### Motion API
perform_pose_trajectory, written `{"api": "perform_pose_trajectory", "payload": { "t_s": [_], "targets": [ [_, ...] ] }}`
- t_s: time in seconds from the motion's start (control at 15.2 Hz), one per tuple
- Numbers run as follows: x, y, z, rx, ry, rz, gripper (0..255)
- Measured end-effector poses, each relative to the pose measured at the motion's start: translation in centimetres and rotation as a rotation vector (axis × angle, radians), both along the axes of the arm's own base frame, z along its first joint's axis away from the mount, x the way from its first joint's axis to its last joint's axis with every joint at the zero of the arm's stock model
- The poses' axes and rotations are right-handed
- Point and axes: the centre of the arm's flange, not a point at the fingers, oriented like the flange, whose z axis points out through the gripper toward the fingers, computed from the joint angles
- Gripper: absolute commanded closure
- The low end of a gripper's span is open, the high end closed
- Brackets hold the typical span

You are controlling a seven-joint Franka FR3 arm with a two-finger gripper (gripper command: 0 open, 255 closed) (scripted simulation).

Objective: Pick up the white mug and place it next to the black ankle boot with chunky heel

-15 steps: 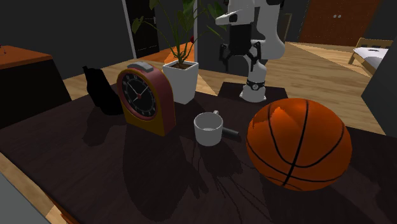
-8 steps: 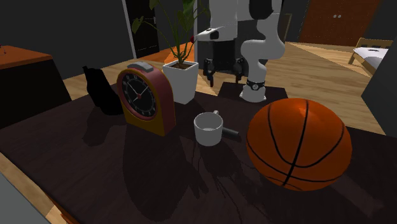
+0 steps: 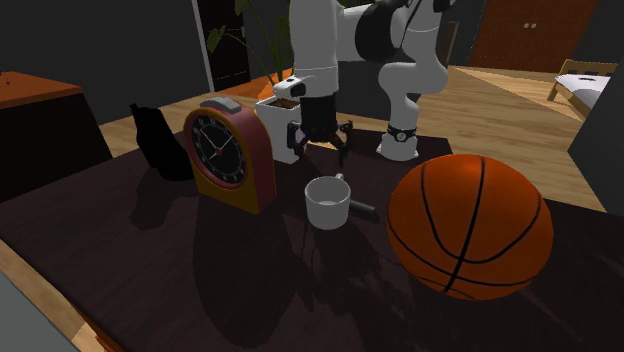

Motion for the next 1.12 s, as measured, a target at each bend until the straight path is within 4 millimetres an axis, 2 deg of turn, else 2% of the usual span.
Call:
{"api": "perform_pose_trajectory", "payload": {
  "t_s": [0.2,0.33,0.79,1.12],
  "targets": [
    [3.1,-1.9,-2.3,-0.002,0.003,0.004,0],
    [4.0,-2.4,-2.9,-0.002,0.004,0.005,0],
    [4.4,-2.1,-6.6,-0.002,0.005,0.006,0],
    [4.4,-2.1,-6.9,-0.002,0.004,0.006,0]
  ]
}}
